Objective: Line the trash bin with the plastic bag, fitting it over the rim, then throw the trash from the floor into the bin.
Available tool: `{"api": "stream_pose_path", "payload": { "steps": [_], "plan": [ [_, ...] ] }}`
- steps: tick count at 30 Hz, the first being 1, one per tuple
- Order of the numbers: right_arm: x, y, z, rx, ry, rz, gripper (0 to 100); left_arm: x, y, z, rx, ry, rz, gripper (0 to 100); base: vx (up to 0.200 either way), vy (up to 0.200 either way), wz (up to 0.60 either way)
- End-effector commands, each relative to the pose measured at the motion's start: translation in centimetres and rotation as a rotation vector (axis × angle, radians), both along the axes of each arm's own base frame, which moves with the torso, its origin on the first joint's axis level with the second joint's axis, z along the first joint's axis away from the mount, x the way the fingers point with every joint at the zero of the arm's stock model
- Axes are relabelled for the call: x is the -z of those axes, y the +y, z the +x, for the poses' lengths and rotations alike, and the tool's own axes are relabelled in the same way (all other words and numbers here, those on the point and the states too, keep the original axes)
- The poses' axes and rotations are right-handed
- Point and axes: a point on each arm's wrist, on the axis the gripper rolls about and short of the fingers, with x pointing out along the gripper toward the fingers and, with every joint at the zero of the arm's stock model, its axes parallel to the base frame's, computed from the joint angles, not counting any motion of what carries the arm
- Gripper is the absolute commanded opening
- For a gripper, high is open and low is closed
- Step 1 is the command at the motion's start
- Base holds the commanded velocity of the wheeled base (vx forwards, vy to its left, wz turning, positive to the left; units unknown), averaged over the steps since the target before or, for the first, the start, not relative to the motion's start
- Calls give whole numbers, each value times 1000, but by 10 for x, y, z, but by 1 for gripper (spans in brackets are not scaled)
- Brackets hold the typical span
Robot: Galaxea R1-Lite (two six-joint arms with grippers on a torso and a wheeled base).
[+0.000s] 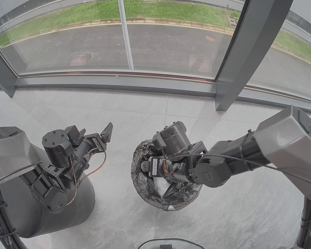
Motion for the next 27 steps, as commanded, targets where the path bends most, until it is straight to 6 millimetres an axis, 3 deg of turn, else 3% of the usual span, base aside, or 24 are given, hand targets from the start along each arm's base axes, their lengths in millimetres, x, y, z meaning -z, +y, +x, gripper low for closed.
{"api": "stream_pose_path", "payload": {
  "steps": [1,6,13,19,23,27],
  "plan": [
    [52,7,22,-16,25,-12,100,5,-1,2,0,-1,-1,100,0,0,0],
    [66,0,50,-20,-40,-3,100,8,-2,3,0,-1,1,100,0,0,0],
    [83,-13,66,14,-25,-30,100,11,-3,3,2,6,3,100,0,0,0],
    [86,-15,72,18,-31,-35,100,10,-4,3,7,5,3,100,0,0,0],
    [73,-13,70,13,-52,-17,100,9,-4,2,7,2,0,100,0,0,0],
    [33,-9,58,2,-101,28,100,6,-3,1,7,-5,-3,100,0,0,0]
  ]
}}
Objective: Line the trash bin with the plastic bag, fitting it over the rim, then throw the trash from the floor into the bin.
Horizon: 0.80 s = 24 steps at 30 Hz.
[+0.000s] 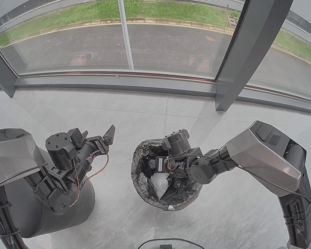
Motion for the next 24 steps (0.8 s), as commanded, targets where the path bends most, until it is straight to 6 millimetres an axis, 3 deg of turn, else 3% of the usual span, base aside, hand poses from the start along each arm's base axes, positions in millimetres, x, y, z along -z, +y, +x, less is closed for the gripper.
{"api": "stream_pose_path", "payload": {
  "steps": [1,6,9,12,15,17,19,24],
  "plan": [
    [-45,7,-17,-22,-57,48,100,-3,0,-1,0,-7,-4,100,0,0,0],
    [-98,2,-59,-76,-84,75,100,-5,0,-3,1,-12,-6,100,0,0,0],
    [-136,-16,-95,-105,-107,98,100,-10,-1,-8,10,-21,-9,100,0,0,0],
    [-170,-43,-120,-104,-143,129,100,-12,0,-12,13,-23,3,100,0,0,0],
    [-199,-85,-137,-45,-177,152,100,-25,-4,-27,45,-46,-6,100,0,0,0],
    [-204,-100,-138,-14,-187,157,100,-27,-3,-29,48,-51,-4,100,0,0,0],
    [-205,-131,-140,60,-189,154,100,-26,-2,-31,48,-50,16,100,0,0,0],
    [-190,-147,-146,95,-152,131,100,-20,-3,-27,44,-31,23,100,-40,0,0]
  ]
}}
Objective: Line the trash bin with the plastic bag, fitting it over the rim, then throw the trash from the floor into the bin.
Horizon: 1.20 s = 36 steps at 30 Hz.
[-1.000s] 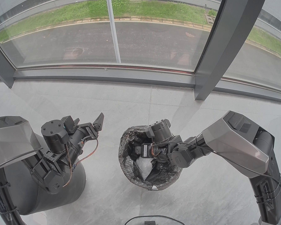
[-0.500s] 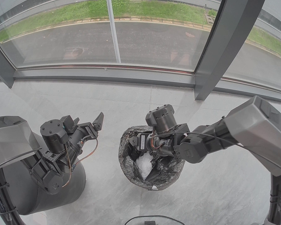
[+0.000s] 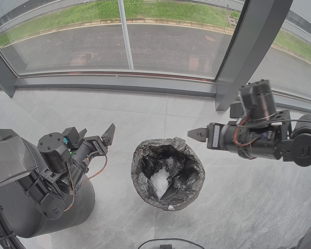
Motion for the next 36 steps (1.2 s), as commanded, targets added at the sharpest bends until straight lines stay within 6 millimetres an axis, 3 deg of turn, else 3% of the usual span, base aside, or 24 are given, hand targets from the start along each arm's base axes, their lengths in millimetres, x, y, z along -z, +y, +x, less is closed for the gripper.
{"api": "stream_pose_path", "payload": {
  "steps": [1,5,26,36],
  "plan": [
    [-14,-44,-25,73,-24,32,100,-2,0,-5,8,-2,8,100,-200,0,0],
    [-11,-43,-24,85,-7,49,100,0,-1,-5,11,3,14,100,-200,0,0],
    [5,-33,-10,72,8,57,100,6,-1,-1,7,22,11,100,0,0,0],
    [8,-33,-9,71,18,51,100,9,-2,0,6,28,18,100,0,200,0]
  ]
}}
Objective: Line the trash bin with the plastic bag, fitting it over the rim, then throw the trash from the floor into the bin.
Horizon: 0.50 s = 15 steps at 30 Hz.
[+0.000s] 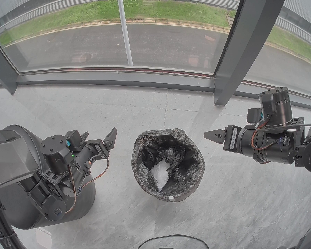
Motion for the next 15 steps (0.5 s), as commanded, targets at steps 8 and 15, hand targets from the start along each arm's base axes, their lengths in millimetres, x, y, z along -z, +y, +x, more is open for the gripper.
{"api": "stream_pose_path", "payload": {
  "steps": [8,15],
  "plan": [
    [3,1,1,-1,9,-6,100,0,-1,-1,5,-2,5,100,0,125,0],
    [4,4,3,-5,8,-6,100,-35,-14,-22,76,-102,-55,100,0,0,0]
  ]
}}
